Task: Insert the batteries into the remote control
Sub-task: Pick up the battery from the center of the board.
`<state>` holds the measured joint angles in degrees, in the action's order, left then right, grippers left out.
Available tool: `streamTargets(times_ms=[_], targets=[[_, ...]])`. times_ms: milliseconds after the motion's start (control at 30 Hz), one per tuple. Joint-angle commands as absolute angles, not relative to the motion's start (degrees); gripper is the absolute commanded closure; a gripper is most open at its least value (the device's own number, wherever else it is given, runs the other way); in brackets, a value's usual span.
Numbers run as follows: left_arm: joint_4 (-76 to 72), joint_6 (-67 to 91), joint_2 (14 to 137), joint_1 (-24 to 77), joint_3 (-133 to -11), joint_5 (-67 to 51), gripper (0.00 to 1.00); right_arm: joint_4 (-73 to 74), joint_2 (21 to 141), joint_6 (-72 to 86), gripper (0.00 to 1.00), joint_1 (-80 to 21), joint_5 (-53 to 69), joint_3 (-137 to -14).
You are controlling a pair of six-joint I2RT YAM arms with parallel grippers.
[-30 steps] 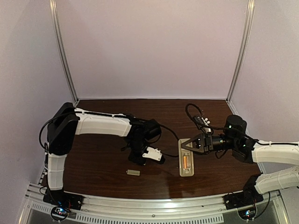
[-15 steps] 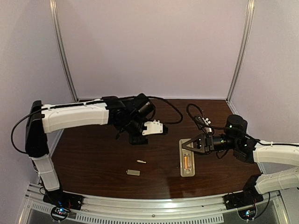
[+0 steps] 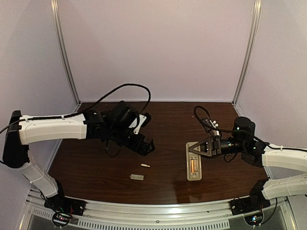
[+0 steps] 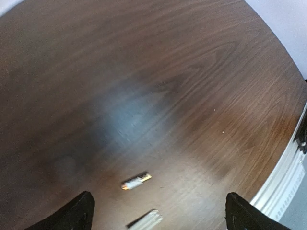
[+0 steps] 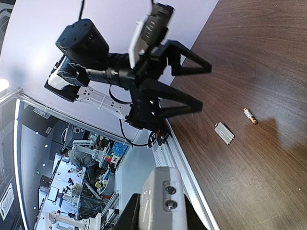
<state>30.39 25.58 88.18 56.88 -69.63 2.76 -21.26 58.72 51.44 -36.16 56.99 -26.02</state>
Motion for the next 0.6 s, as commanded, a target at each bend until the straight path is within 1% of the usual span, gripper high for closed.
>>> streamTargets(times_ms=[0,67,167,233,333,400,567], targets=[[19.0,53.5,91.2,61.4,-64.9,-7.1,0.03,-20.9,57.6,50.3,1.00,-35.7,57.0,-27.5],[18.8,60.0,91.9,62.8,-65.5,-3.9,0.03,-20.4,57.2,50.1,1.00,-35.7,56.8,-27.4],[22.8,71.5,93.3,64.4,-66.7,4.6,0.03,-19.5,56.8,49.8,1.00,-35.6,56.7,-27.6],[24.7,79.8,94.7,64.8,-66.8,6.2,0.03,-18.2,56.4,49.1,1.00,-35.6,56.2,-27.8],[32.0,91.1,97.5,64.7,-68.7,8.0,0.03,-14.2,56.1,47.2,1.00,-35.4,55.2,-28.5],[34.2,96.2,98.7,64.8,-69.0,8.2,0.06,-12.7,55.3,46.4,1.00,-35.3,54.6,-28.6],[36.5,103.7,99.8,65.1,-69.8,10.4,0.17,-12.2,54.1,46.3,1.00,-35.1,54.9,-28.5]])
